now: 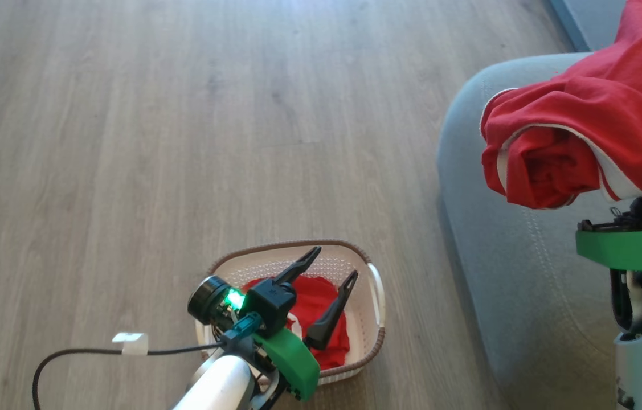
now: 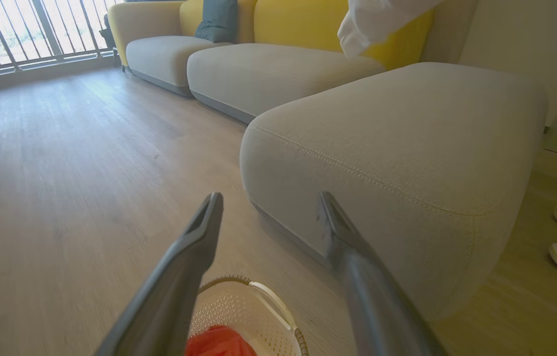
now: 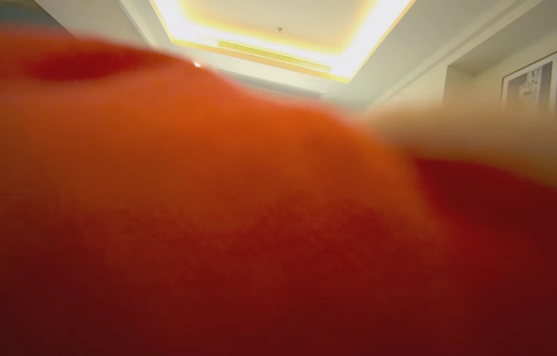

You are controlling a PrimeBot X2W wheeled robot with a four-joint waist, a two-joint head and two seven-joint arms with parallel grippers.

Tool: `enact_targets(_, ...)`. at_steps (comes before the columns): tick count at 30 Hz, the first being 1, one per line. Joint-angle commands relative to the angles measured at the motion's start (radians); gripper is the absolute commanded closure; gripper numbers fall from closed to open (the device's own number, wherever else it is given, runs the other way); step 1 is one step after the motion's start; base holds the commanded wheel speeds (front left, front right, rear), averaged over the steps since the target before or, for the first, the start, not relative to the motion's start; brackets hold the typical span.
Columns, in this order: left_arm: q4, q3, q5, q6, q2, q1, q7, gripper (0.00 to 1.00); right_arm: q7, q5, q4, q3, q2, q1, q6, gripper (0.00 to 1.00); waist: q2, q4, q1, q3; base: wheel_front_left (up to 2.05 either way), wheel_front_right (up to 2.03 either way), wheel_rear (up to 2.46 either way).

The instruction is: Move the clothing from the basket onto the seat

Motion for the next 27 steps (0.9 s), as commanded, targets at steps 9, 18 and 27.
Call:
enact_targets(9, -0.052, 0.03, 0.021, -0.001, -0.005, -0.044, -0.005, 0.0, -0.005, -0.007, -0.051, 0.008, 0.004, -0.031, 0.0, 1.0, 0.0, -0.149, 0.0, 0.032, 0.0, 0.0, 0.0)
enact_targets(18, -0.064, 0.028, 0.036, -0.001, -0.003, -0.066, -0.005, 0.0, -0.005, 0.005, -0.055, -0.007, 0.004, -0.024, 0.0, 1.0, 0.0, -0.305, 0.0, 0.07, 0.0, 0.0, 0.0)
enact_targets(27, -0.069, 0.02, 0.046, -0.001, 0.011, -0.08, -0.005, 0.0, -0.005, 0.031, -0.055, -0.014, 0.004, -0.019, 0.0, 1.0, 0.0, -0.459, 0.0, 0.106, 0.0, 0.0, 0.0)
